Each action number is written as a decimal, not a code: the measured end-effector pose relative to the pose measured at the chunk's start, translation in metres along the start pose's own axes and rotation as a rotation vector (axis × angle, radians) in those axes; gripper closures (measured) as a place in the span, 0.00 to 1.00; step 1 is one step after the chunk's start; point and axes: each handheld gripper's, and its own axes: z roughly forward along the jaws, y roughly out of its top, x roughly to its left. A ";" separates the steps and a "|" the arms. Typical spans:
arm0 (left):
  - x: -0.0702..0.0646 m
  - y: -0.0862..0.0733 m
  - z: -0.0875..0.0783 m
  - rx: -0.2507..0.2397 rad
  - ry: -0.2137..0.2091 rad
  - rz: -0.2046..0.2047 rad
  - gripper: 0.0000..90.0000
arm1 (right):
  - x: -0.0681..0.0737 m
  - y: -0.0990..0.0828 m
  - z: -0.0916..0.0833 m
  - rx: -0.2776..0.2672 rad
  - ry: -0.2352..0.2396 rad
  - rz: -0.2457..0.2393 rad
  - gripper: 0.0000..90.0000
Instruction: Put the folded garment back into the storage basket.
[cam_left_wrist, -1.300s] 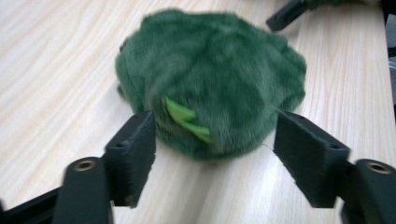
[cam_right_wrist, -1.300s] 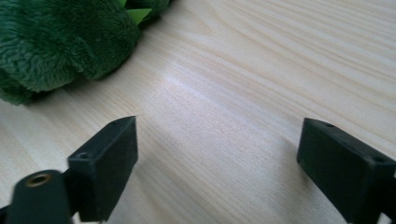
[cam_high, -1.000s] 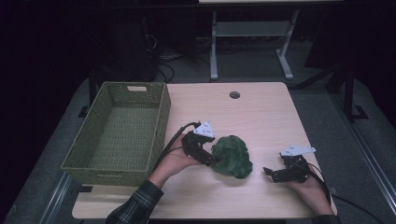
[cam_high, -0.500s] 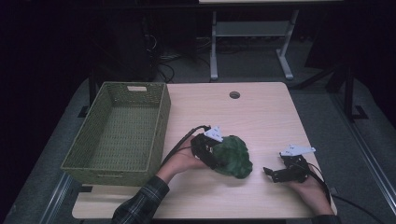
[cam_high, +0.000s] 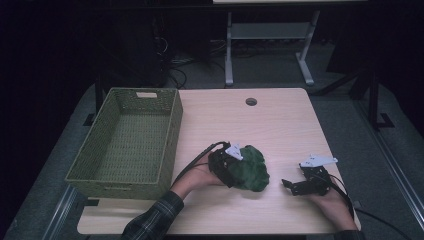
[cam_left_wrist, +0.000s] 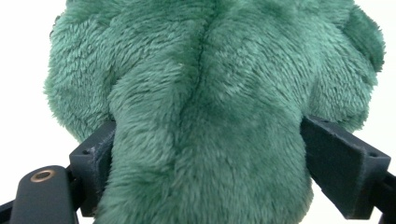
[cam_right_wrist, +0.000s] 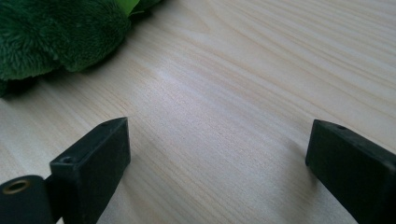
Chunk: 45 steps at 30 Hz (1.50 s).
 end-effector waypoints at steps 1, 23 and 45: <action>0.000 0.000 0.001 0.000 0.001 0.000 0.16 | 0.000 0.000 0.000 0.000 0.000 0.000 0.07; -0.005 -0.003 -0.003 0.017 0.016 -0.008 0.67 | 0.000 0.000 0.000 -0.002 0.000 -0.002 0.07; -0.005 0.003 -0.020 -0.031 -0.038 -0.083 0.74 | 0.000 0.000 0.000 -0.002 0.000 -0.002 0.07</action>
